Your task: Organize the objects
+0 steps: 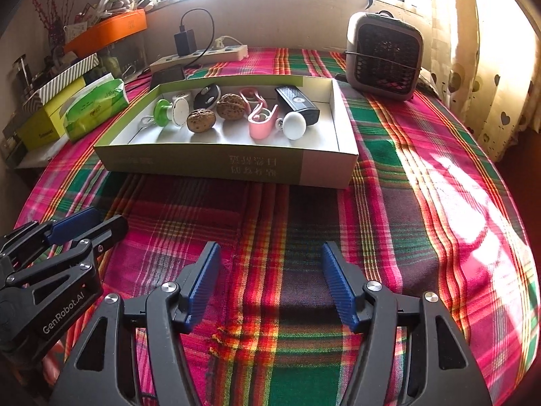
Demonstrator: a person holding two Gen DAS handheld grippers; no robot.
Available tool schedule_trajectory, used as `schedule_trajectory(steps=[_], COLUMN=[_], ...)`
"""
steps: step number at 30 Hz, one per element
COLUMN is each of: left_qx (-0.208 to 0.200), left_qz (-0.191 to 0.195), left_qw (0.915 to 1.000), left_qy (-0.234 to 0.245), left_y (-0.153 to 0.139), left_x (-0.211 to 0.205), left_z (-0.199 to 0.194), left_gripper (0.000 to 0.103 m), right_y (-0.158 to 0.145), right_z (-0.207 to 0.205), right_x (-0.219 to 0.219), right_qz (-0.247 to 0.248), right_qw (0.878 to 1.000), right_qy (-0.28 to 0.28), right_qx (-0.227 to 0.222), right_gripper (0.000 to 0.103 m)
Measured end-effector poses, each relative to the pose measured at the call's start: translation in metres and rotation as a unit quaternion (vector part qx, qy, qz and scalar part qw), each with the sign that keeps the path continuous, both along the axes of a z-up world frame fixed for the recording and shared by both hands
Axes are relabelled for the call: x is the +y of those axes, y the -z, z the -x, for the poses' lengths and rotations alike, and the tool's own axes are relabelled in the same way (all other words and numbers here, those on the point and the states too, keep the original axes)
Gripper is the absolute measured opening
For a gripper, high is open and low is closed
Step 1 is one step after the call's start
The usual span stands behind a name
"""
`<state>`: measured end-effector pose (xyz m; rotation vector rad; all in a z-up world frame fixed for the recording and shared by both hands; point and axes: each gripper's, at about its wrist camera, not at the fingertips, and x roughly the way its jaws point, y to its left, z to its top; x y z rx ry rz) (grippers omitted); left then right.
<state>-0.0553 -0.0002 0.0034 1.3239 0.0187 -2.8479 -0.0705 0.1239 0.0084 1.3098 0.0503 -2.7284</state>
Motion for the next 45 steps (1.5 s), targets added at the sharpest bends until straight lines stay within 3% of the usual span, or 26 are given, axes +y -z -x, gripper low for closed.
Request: schedule_trajectory(steps=[45], left_qx=[0.000], left_qz=[-0.006], left_qw=[1.0000], left_qy=[-0.002], left_y=[0.0001], left_x=[-0.0010], left_z=[0.0006], left_gripper=[0.036], right_y=[0.0003], right_z=[0.0027], right_x=[-0.0021], right_qz=[-0.009], right_qw=[1.000], right_qy=[0.001], right_qx=[-0.001], right_gripper=[0.065])
